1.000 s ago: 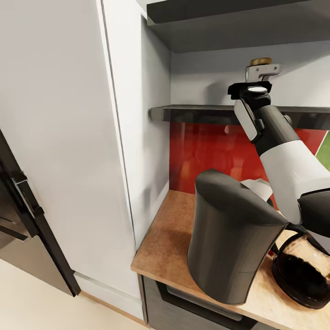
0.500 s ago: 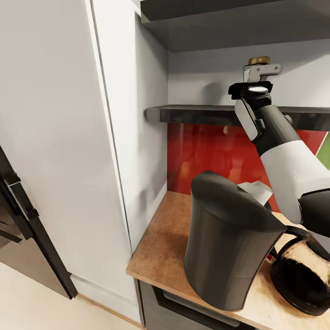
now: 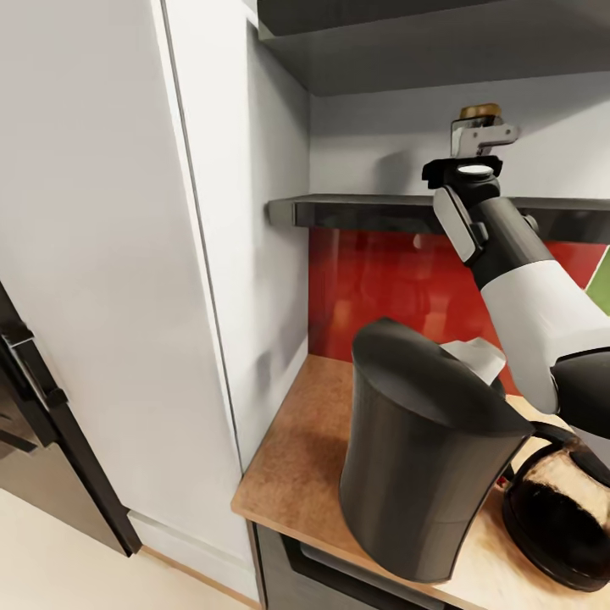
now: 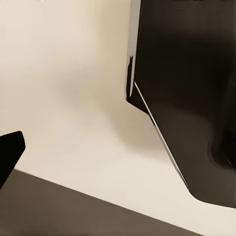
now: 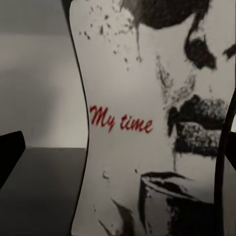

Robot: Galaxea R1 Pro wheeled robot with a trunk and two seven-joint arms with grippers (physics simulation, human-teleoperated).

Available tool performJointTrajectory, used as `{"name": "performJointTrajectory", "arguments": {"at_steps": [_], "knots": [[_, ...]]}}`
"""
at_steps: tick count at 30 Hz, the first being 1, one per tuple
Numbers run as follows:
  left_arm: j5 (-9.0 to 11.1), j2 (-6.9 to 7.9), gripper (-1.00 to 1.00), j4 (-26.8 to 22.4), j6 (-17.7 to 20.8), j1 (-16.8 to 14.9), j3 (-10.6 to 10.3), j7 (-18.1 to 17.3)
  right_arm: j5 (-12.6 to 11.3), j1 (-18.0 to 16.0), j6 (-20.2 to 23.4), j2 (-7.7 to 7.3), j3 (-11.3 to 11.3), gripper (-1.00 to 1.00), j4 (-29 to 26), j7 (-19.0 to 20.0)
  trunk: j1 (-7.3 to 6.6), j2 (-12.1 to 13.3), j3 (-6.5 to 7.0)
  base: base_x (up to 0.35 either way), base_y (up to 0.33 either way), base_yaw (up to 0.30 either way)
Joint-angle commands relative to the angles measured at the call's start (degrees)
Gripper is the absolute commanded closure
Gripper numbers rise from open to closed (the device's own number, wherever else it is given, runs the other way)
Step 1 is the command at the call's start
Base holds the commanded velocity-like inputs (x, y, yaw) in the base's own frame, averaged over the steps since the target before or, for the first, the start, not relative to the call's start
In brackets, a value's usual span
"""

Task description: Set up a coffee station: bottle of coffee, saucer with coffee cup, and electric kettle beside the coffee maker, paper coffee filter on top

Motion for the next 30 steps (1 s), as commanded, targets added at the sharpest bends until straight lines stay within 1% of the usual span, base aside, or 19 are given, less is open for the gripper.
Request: {"name": "performJointTrajectory", "arguments": {"at_steps": [1, 7, 8, 30], "knots": [[0.1, -0.03, -1.0, -0.1, -0.1, 0.0, 0.3, 0.0, -0.7, -0.1, 0.2, -0.09, 0.4, -1.0, 0.0, -0.5, 0.06, -0.1, -0.13, 0.169, 0.0, 0.0], [0.1, -0.06, -1.0, -0.1, -0.1, 0.0, 0.3, 0.0, -0.7, -0.1, 0.2, -0.09, 0.4, -1.0, -0.1, -0.6, 0.06, -0.1, -0.13, 0.05, 0.0, 0.0], [0.1, -0.06, -1.0, -0.1, -0.1, 0.0, 0.2, 0.0, -0.7, -0.1, 0.2, -0.09, 0.4, 1.0, -0.1, -0.6, 0.06, -0.1, -0.13, 0.006, 0.0, 0.0], [0.1, -0.06, -1.0, -0.1, -0.1, 0.0, 0.1, 0.0, -0.8, -0.1, 0.2, -0.17, 0.4, 1.0, -0.5, -0.6, 0.06, -0.1, -0.13, 0.0, 0.0, 0.0]]}}
